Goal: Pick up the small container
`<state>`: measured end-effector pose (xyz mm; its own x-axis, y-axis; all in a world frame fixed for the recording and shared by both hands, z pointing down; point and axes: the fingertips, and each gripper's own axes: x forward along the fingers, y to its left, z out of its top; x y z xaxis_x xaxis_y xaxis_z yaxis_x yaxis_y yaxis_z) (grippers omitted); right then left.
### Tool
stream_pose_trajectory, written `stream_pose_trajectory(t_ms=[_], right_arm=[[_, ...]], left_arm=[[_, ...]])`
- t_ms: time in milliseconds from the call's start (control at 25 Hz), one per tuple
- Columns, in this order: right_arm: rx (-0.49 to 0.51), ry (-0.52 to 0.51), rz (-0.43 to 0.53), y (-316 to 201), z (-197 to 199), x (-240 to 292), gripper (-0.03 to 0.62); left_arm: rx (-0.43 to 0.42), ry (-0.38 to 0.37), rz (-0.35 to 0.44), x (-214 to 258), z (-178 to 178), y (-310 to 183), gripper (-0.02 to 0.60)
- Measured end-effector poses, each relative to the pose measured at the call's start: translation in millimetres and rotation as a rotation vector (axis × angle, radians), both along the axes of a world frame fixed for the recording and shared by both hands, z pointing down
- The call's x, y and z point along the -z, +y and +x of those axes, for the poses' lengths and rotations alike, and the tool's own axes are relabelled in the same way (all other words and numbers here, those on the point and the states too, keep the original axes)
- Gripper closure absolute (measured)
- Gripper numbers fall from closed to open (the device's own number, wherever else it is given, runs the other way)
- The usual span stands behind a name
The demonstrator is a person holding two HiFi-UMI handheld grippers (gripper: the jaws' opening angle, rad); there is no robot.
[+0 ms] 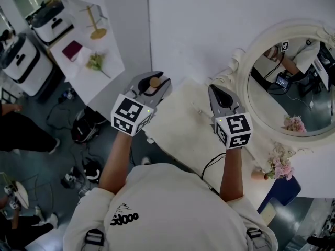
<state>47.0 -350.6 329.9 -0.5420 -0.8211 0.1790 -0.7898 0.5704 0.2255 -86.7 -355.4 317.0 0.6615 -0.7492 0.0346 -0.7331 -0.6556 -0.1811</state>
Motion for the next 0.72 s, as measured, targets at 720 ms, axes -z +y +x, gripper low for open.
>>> stream_pose_trajectory(t_ms=[720], right_arm=[[0.028, -0.001, -0.040, -5.7, -6.4, -15.7, 0.594]], left_arm=[[-0.002, 0.006, -0.040, -14.3, -3.0, -6.8, 0.457]])
